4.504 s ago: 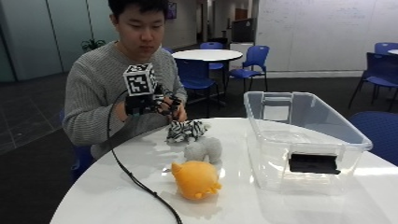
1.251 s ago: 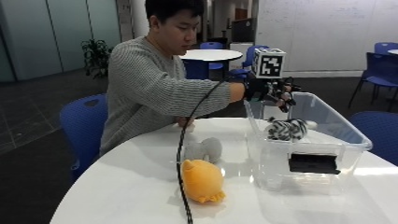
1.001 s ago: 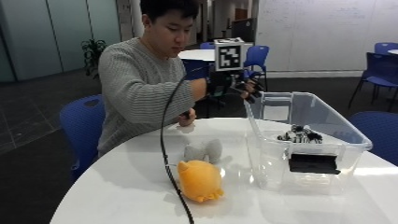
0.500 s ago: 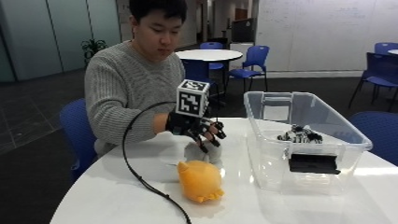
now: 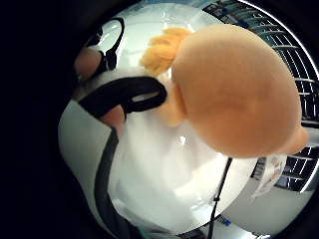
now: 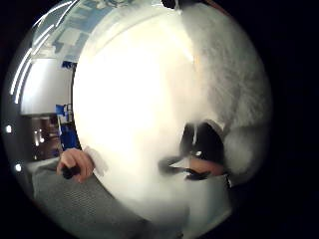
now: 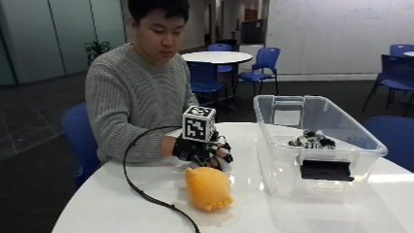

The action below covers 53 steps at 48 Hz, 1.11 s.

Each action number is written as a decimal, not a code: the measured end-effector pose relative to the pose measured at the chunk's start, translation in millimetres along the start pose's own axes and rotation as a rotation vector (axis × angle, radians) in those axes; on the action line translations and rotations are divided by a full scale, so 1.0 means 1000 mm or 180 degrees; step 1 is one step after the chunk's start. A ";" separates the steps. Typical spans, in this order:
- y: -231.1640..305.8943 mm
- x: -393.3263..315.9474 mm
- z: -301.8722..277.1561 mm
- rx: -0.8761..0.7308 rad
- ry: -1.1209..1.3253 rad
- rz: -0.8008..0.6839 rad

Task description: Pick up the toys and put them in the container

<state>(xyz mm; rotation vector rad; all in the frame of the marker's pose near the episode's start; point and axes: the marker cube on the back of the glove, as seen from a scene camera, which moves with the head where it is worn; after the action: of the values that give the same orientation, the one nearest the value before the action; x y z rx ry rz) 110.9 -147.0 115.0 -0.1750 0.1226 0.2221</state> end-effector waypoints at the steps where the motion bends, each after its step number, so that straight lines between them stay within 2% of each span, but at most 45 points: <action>1: 0.000 0.000 0.000 0.0005 0.0006 -0.0003; 12: -0.007 0.003 -0.001 0.0148 -0.0006 0.0024; 26: -0.021 0.009 -0.006 0.0737 -0.0212 0.0071; 43: -0.016 0.005 -0.052 0.0706 -0.0278 -0.0188; 48: -0.020 -0.009 -0.082 0.0796 -0.0182 -0.0436; 53: -0.046 -0.014 -0.146 0.1070 0.0243 -0.0925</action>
<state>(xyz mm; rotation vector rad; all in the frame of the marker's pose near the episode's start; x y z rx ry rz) 93.4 -221.2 -18.0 0.1338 0.2063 -0.0963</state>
